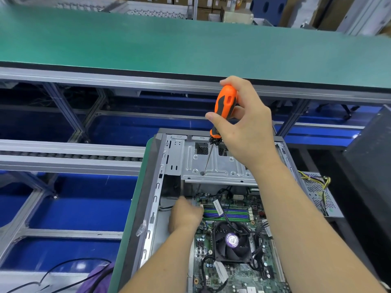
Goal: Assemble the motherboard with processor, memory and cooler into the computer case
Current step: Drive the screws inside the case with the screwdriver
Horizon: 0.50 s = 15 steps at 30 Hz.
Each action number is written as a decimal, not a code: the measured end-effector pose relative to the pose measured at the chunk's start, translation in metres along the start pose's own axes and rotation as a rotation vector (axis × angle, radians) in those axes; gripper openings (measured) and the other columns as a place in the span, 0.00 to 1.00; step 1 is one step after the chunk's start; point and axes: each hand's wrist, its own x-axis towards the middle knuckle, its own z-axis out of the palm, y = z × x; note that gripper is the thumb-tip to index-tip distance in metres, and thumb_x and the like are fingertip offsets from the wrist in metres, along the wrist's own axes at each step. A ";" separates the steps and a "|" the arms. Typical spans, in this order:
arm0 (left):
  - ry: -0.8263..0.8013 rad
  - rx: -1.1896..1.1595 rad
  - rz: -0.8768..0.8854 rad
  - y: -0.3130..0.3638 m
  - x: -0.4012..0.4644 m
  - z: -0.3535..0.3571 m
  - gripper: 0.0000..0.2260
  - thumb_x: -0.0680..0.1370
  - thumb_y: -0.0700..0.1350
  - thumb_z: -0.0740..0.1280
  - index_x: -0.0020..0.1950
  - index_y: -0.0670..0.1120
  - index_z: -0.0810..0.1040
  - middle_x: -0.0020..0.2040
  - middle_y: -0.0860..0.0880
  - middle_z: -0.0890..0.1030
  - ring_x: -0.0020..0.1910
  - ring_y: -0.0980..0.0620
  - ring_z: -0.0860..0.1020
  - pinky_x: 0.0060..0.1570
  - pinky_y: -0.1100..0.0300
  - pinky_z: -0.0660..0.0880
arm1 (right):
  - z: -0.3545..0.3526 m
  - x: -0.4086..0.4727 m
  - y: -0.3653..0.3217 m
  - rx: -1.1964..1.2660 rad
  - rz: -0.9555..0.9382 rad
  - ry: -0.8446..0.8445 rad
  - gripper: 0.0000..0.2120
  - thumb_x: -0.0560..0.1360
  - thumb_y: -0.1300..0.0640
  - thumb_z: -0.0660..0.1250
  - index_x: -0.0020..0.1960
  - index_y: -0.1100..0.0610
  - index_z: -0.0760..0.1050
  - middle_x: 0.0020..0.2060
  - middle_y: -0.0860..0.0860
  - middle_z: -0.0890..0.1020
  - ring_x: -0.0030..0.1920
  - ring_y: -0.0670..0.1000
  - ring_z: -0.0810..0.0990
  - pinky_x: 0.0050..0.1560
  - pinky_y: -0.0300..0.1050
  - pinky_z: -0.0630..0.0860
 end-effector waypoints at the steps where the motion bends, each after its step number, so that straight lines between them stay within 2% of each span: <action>1: 0.028 0.116 0.023 0.001 -0.002 -0.002 0.09 0.74 0.50 0.70 0.48 0.50 0.71 0.39 0.54 0.75 0.36 0.51 0.75 0.32 0.62 0.64 | 0.000 0.000 0.000 -0.002 0.000 0.001 0.22 0.74 0.57 0.75 0.64 0.52 0.71 0.42 0.39 0.73 0.38 0.56 0.79 0.44 0.55 0.83; 4: 0.116 0.376 0.144 0.005 -0.009 -0.009 0.04 0.76 0.50 0.65 0.45 0.53 0.71 0.34 0.56 0.72 0.30 0.55 0.70 0.28 0.63 0.60 | 0.000 -0.001 0.001 -0.007 0.003 0.002 0.22 0.74 0.57 0.75 0.64 0.52 0.70 0.41 0.39 0.73 0.38 0.56 0.79 0.44 0.54 0.83; 7: 0.161 0.416 0.253 0.006 -0.009 -0.010 0.02 0.78 0.46 0.65 0.45 0.50 0.76 0.39 0.52 0.75 0.34 0.51 0.73 0.30 0.61 0.65 | 0.000 -0.001 0.001 -0.016 -0.005 -0.002 0.22 0.74 0.56 0.75 0.65 0.51 0.70 0.42 0.38 0.72 0.39 0.55 0.79 0.45 0.54 0.83; 9: 0.132 0.244 0.254 0.004 -0.005 -0.004 0.04 0.79 0.44 0.65 0.46 0.47 0.78 0.41 0.50 0.78 0.36 0.50 0.75 0.34 0.58 0.71 | 0.001 -0.001 0.001 -0.021 -0.010 -0.004 0.23 0.75 0.56 0.75 0.65 0.51 0.70 0.42 0.37 0.72 0.40 0.55 0.80 0.45 0.54 0.83; 11: 0.122 0.013 0.236 0.003 -0.002 0.002 0.05 0.80 0.42 0.65 0.46 0.44 0.79 0.35 0.52 0.76 0.34 0.51 0.74 0.39 0.56 0.76 | 0.001 -0.001 0.001 -0.023 -0.012 0.001 0.23 0.75 0.56 0.75 0.65 0.51 0.70 0.42 0.38 0.73 0.39 0.54 0.79 0.45 0.54 0.83; 13: 0.187 -0.126 0.209 0.002 0.001 0.005 0.08 0.80 0.40 0.64 0.56 0.42 0.81 0.34 0.55 0.74 0.34 0.55 0.74 0.39 0.59 0.74 | 0.001 -0.002 0.002 -0.017 -0.008 0.004 0.22 0.75 0.56 0.75 0.65 0.51 0.70 0.41 0.39 0.73 0.39 0.54 0.79 0.45 0.54 0.83; 15: 0.233 -0.163 0.188 0.000 0.004 0.005 0.12 0.81 0.40 0.65 0.63 0.42 0.79 0.37 0.54 0.77 0.34 0.57 0.74 0.37 0.62 0.70 | 0.001 -0.002 0.002 -0.018 -0.010 0.009 0.22 0.74 0.56 0.75 0.65 0.51 0.70 0.40 0.39 0.73 0.39 0.54 0.79 0.45 0.55 0.82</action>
